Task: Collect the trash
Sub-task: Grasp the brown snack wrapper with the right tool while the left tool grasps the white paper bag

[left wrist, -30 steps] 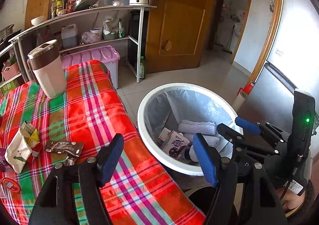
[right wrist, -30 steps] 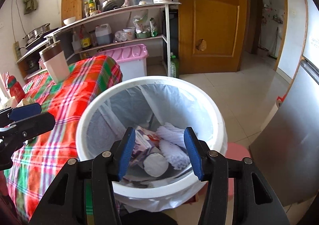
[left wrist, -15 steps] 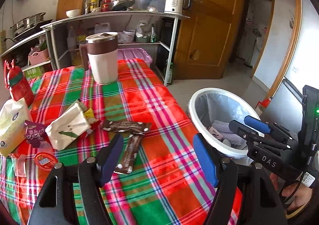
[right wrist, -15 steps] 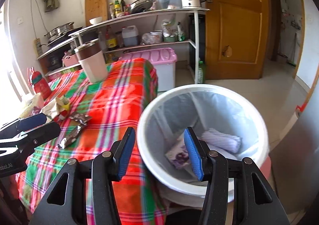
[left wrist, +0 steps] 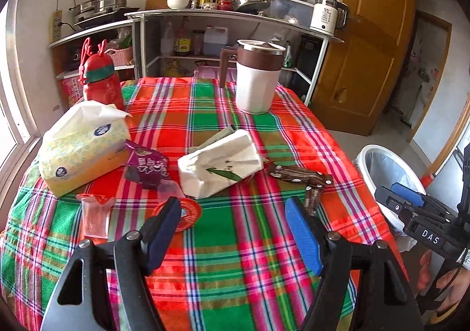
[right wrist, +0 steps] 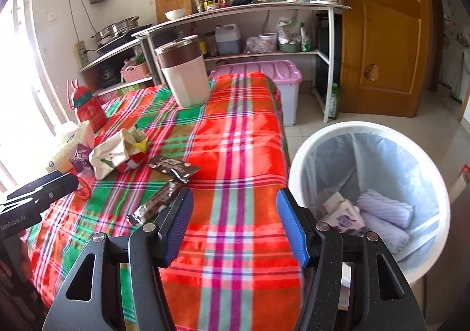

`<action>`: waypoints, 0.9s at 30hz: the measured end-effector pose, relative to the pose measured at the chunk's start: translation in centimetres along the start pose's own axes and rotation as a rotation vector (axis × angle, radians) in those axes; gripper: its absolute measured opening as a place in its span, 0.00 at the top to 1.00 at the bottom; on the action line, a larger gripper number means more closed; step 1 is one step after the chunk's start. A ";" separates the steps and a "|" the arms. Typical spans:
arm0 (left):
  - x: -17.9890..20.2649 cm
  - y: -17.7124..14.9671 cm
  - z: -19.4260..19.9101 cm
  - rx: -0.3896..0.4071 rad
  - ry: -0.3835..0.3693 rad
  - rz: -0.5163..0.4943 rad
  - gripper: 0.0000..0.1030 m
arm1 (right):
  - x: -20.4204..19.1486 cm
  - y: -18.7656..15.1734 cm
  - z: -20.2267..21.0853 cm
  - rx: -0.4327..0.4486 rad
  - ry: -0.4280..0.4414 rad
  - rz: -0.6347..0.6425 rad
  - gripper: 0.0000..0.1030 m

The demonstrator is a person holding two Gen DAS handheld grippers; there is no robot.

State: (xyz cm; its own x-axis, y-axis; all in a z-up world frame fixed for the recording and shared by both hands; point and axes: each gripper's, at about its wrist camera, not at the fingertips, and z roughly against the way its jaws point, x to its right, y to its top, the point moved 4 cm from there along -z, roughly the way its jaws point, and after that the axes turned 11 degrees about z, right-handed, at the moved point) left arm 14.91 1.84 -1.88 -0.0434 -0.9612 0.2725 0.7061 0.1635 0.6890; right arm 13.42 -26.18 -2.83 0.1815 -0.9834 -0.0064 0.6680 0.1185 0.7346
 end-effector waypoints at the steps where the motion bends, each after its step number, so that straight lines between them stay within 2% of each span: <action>1: -0.6 0.1 -0.1 -0.001 0.007 0.007 0.27 | -0.3 0.1 -0.3 -0.005 0.007 0.000 0.42; 7: -3.2 0.8 -0.5 -0.005 0.036 0.033 0.27 | -2.1 0.7 -2.4 -0.043 0.027 0.037 0.42; 12: -4.1 1.7 -1.5 -0.019 0.016 0.032 0.26 | -3.2 1.6 -4.6 -0.076 0.047 0.089 0.42; 16: -4.1 2.4 -2.5 -0.040 -0.010 0.036 0.25 | -4.1 2.6 -6.2 -0.089 0.072 0.132 0.42; 27: -2.4 3.7 -5.6 -0.073 -0.044 -0.052 0.24 | -5.9 4.1 -9.7 -0.124 0.108 0.284 0.42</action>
State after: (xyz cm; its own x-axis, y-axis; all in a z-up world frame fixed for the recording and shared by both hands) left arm 21.56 3.50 -3.72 -0.1111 -0.9570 0.2680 0.7516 0.0955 0.6526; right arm 22.08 -18.52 -6.30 0.4439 -0.8893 0.1102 0.6614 0.4081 0.6293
